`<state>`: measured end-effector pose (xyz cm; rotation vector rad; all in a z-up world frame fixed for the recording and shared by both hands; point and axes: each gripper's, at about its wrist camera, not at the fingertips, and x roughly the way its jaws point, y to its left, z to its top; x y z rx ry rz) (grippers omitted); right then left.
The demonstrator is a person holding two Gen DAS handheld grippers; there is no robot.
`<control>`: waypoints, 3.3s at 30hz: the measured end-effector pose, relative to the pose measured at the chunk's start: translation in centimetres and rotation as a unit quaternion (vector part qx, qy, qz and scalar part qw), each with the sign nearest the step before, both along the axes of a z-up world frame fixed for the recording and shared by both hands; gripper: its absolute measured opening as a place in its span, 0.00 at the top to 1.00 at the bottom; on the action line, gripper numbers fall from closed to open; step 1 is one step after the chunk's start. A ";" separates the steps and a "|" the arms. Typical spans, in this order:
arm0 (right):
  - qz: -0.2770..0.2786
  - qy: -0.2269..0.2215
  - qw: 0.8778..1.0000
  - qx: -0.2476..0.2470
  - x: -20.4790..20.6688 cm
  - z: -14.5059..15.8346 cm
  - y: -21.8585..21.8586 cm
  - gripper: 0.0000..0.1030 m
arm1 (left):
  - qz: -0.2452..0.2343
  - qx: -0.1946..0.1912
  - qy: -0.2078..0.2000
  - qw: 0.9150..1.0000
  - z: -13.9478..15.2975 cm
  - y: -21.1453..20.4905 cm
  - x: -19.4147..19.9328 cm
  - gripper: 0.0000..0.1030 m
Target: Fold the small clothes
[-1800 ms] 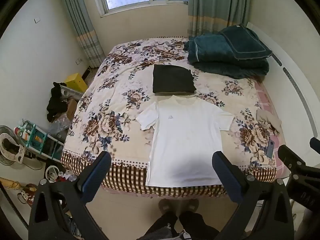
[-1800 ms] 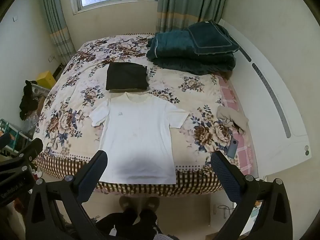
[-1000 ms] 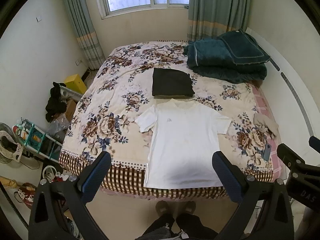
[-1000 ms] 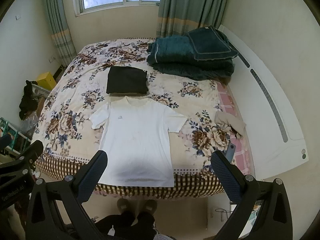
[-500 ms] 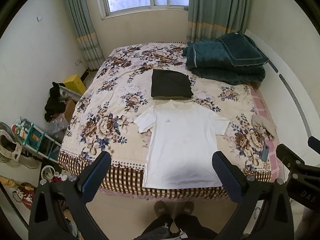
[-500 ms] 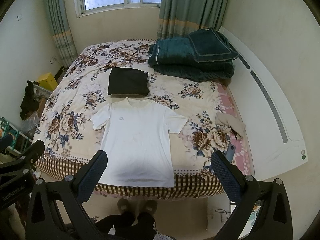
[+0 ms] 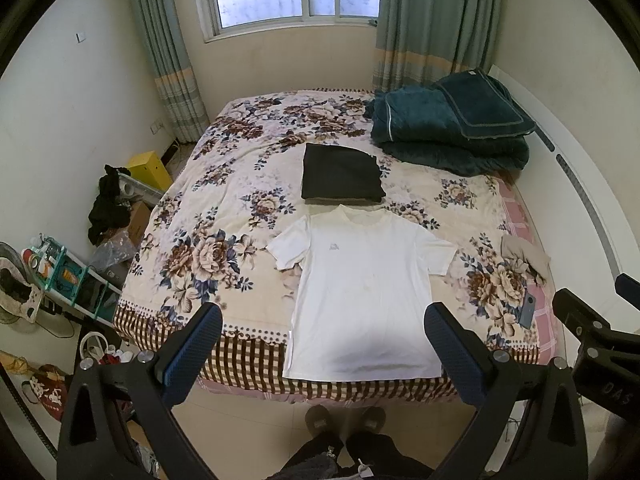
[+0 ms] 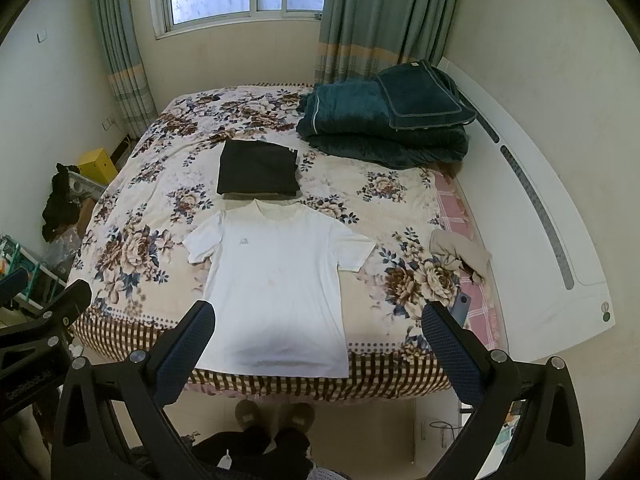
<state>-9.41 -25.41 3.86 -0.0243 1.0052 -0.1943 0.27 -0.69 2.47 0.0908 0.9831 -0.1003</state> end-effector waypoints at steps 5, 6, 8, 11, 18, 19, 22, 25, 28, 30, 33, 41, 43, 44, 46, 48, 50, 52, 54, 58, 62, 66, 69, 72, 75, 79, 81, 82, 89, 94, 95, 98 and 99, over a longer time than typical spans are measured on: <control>0.001 -0.001 1.000 0.001 0.2 0.3 0.2 0.00 | 0.000 -0.002 -0.001 1.000 0.0 0.1 -0.1 0.00; 0.001 -0.001 1.000 0.001 0.3 0.4 0.2 0.00 | 0.000 0.000 -0.002 1.000 -0.1 0.1 -0.1 0.00; 0.001 -0.002 1.000 0.001 0.4 0.5 0.3 0.00 | 0.001 -0.002 -0.001 1.000 -0.1 0.1 -0.1 0.00; 0.001 -0.003 1.000 0.001 0.2 0.5 0.4 0.00 | 0.000 -0.002 -0.002 1.000 -0.1 0.2 -0.1 0.00; 0.001 -0.004 1.000 0.001 -0.1 0.4 0.4 0.00 | 0.001 -0.003 -0.004 1.000 0.1 0.2 0.1 0.00; 0.001 -0.004 1.000 0.001 -0.1 0.3 0.4 0.00 | 0.002 -0.004 -0.005 1.000 0.2 0.3 0.2 0.00; 0.001 -0.005 1.000 0.001 -0.2 0.3 0.4 0.00 | 0.002 -0.005 -0.005 1.000 0.3 0.3 0.3 0.00; 0.002 -0.007 1.000 -0.001 0.3 1.6 1.7 0.00 | 0.002 -0.007 -0.007 1.000 0.5 0.3 0.7 0.00; 0.002 -0.008 1.000 -0.001 0.9 2.4 2.2 0.00 | 0.003 -0.007 -0.008 1.000 0.7 0.3 1.0 0.00; 0.002 -0.007 1.000 0.001 1.1 2.7 2.4 0.00 | 0.003 -0.009 -0.008 1.000 0.8 0.4 1.2 0.00; 0.003 -0.009 1.000 0.001 0.6 2.3 2.2 0.00 | 0.003 -0.009 -0.008 1.000 0.8 0.5 1.1 0.00; -0.017 -0.002 1.000 0.010 1.9 2.2 3.2 0.00 | -0.001 -0.003 -0.008 1.000 -0.5 1.3 2.8 0.00; -0.032 0.004 0.999 0.018 3.0 1.0 2.9 0.00 | 0.003 0.006 -0.012 1.000 -2.0 1.7 4.0 0.00; -0.043 0.007 0.999 0.020 3.7 0.0 2.5 0.00 | 0.004 0.005 -0.012 1.000 -2.9 1.9 4.8 0.00; -0.071 0.013 0.997 0.032 5.3 -3.2 1.1 0.00 | 0.008 0.015 -0.012 1.000 -5.3 2.0 6.7 0.00; -0.109 0.021 0.993 0.041 7.0 -6.4 -1.0 0.00 | 0.013 0.021 -0.017 1.000 -7.7 2.2 8.5 0.00; -0.146 0.031 0.987 0.060 8.7 -10.0 -3.8 0.00 | 0.021 0.038 -0.008 0.999 -10.6 2.0 10.7 0.00; -0.180 0.046 0.979 0.078 10.4 -14.4 -7.3 0.00 | 0.024 0.048 0.009 0.999 -14.1 1.6 13.2 0.00; -0.211 0.063 0.971 0.090 12.2 -19.2 -11.2 0.00 | 0.039 0.059 0.028 0.997 -17.8 1.1 15.7 0.00; -0.271 0.103 0.945 0.154 15.9 -30.4 -18.8 0.00 | 0.072 0.084 0.071 0.991 -24.3 0.3 19.8 0.00; -0.312 0.127 0.913 0.231 19.1 -41.9 -26.1 0.19 | 0.098 0.112 0.098 0.984 -31.0 -1.2 23.5 0.00; -0.372 0.124 0.855 0.338 22.0 -52.9 -31.5 0.27 | 0.106 0.123 0.146 0.976 -38.9 -2.4 27.0 0.00; -0.409 0.113 0.798 0.429 24.0 -60.6 -33.5 0.27 | 0.124 0.120 0.182 0.968 -45.0 -2.8 29.2 0.00; -0.433 0.098 0.747 0.494 25.6 -66.8 -33.8 0.27 | 0.139 0.112 0.210 0.961 -49.5 -3.2 30.9 0.00; -0.445 0.067 0.712 0.539 27.1 -70.8 -33.4 0.35 | 0.145 0.097 0.226 0.958 -53.2 -3.6 32.0 0.00; -0.456 0.012 0.706 0.542 28.0 -71.8 -32.6 0.93 | 0.127 0.091 0.239 0.958 -56.5 -4.6 32.8 0.00; -0.477 -0.010 0.708 0.521 27.7 -71.3 -32.8 0.96 | 0.120 0.085 0.244 0.959 -57.1 -4.7 32.9 0.00; -0.485 -0.019 0.709 0.511 27.6 -70.9 -33.0 0.96 | 0.116 0.082 0.245 0.959 -57.2 -4.7 33.0 0.00; -0.443 -0.027 0.772 0.456 31.0 -66.1 -32.3 0.96 | 0.130 0.072 0.232 0.961 -56.3 -2.5 34.0 0.00; -0.296 -0.017 0.894 0.336 37.8 -59.5 -26.5 0.96 | 0.162 0.083 0.203 0.962 -55.3 1.0 34.1 0.00; -0.256 -0.009 0.911 0.322 39.5 -58.9 -24.3 0.96 | 0.169 0.085 0.197 0.962 -55.2 1.7 34.0 0.00; -0.133 0.036 0.943 0.302 43.7 -59.5 -16.2 0.96 | 0.188 0.094 0.197 0.958 -55.4 4.5 33.4 0.00; -0.087 0.070 0.947 0.300 45.0 -60.9 -12.8 0.96 | 0.195 0.094 0.197 0.956 -55.4 5.5 33.0 0.00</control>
